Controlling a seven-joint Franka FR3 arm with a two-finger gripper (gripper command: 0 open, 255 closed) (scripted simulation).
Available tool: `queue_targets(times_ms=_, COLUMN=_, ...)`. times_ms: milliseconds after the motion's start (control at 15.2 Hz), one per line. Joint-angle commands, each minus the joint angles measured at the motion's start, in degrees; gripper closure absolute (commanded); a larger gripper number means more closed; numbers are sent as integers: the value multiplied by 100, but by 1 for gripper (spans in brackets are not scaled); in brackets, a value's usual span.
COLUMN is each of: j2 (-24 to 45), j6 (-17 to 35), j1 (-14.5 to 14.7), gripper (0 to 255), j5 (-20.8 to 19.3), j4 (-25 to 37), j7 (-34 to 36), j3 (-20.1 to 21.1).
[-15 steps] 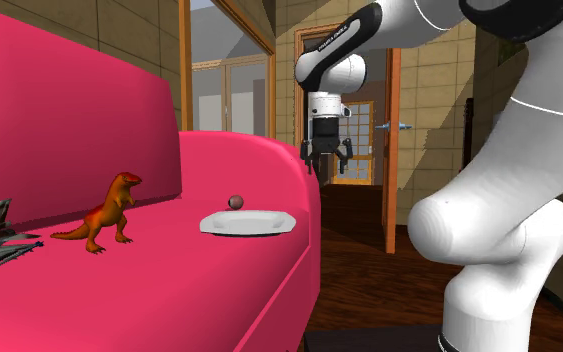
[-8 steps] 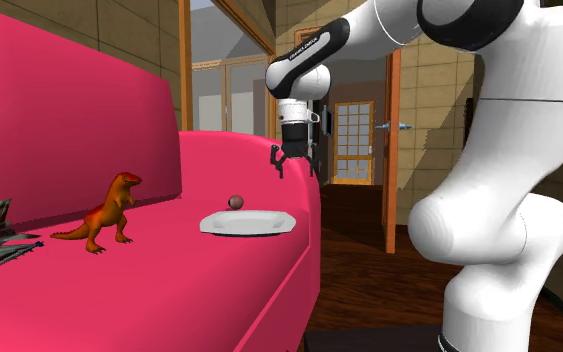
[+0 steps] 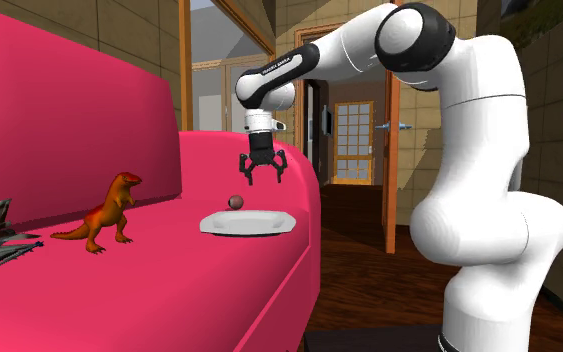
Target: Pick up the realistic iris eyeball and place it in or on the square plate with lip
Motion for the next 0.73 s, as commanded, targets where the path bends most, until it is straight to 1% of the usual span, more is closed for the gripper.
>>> queue_targets(times_ms=0, j2=537, j6=-186, j1=216, gripper=0, j5=-275, j4=550, j7=343, j3=79)
queue_targets(times_ms=198, j2=1421, j6=-552, j1=652, gripper=0, j5=-693, j4=1559, j7=735, j3=84)
queue_targets(times_ms=396, j2=2377, j6=-1043, j1=1209, gripper=0, j5=-1076, j4=2820, j7=997, j3=-6)
queue_targets(times_ms=462, j2=2540, j6=-1136, j1=1315, gripper=0, j5=-1130, j4=3057, j7=1022, j3=-36)
queue_targets(times_ms=660, j2=2460, j6=-859, j1=1229, gripper=0, j5=-1102, j4=2696, j7=1041, j3=-38)
